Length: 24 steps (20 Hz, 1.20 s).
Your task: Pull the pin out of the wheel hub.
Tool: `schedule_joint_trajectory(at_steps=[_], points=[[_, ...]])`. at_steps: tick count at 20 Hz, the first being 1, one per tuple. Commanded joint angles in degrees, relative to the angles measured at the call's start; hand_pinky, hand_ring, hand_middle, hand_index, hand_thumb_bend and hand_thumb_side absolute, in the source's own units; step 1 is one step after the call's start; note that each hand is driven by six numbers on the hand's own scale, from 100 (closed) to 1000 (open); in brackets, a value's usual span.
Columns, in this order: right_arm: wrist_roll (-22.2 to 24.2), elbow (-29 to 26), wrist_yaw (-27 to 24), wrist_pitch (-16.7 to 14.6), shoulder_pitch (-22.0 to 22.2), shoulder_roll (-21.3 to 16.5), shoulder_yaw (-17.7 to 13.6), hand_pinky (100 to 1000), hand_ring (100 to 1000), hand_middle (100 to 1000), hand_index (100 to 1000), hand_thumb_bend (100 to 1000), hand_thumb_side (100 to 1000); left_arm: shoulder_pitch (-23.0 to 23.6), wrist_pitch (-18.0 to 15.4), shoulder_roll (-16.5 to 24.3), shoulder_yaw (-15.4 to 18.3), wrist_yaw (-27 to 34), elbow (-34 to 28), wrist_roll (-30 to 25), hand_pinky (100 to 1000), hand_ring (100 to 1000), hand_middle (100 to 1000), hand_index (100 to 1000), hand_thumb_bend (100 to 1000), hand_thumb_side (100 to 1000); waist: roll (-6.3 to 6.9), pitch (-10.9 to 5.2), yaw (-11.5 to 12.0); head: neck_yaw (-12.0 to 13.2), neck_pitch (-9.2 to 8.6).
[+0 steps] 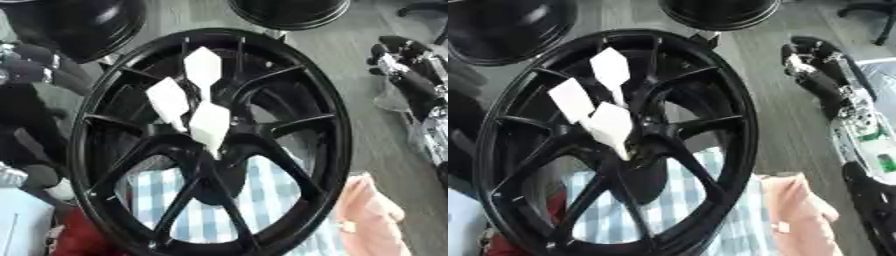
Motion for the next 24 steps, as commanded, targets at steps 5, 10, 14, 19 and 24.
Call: schedule_joint_trajectory(at_steps=[5, 10, 14, 19, 24], points=[[0.00, -0.53, 0.16, 0.00, -0.55, -1.52, -0.32, 732, 707, 665, 781, 236, 342, -0.57, -5.86, 0.26, 1.30, 2.89, 0.69, -6.66, 918, 859, 785, 810, 587, 100, -0.19, -1.33, 0.18, -0.07, 0.23], [-0.07, -0.44, 0.21, 0.01, -0.37, -1.56, -0.36, 732, 706, 665, 781, 236, 342, -3.02, -4.94, -1.01, 2.62, 6.93, 2.09, -11.51, 892, 845, 779, 822, 577, 100, -0.09, -1.41, 0.39, -0.56, 0.69], [-0.09, -0.37, 0.20, 0.03, -0.22, -1.57, -0.38, 732, 707, 665, 782, 236, 342, -7.06, -2.59, -3.82, 3.07, 7.76, 4.93, -15.57, 888, 844, 782, 819, 583, 100, -0.11, -1.56, 0.46, -0.83, 0.96], [-0.16, -0.22, 0.19, 0.08, 0.05, -1.55, -0.46, 732, 706, 665, 781, 235, 344, -13.55, -0.95, -8.95, 2.00, 7.48, 11.30, -20.44, 887, 840, 779, 817, 564, 100, -0.17, -1.75, 0.61, -0.97, 0.99], [-0.27, -0.14, 0.25, 0.09, 0.23, -1.56, -0.61, 732, 707, 665, 781, 234, 345, -19.55, -1.40, -13.91, 0.80, 7.42, 18.06, -24.13, 874, 821, 755, 796, 529, 100, -0.19, -1.78, 0.74, -1.29, 0.85]])
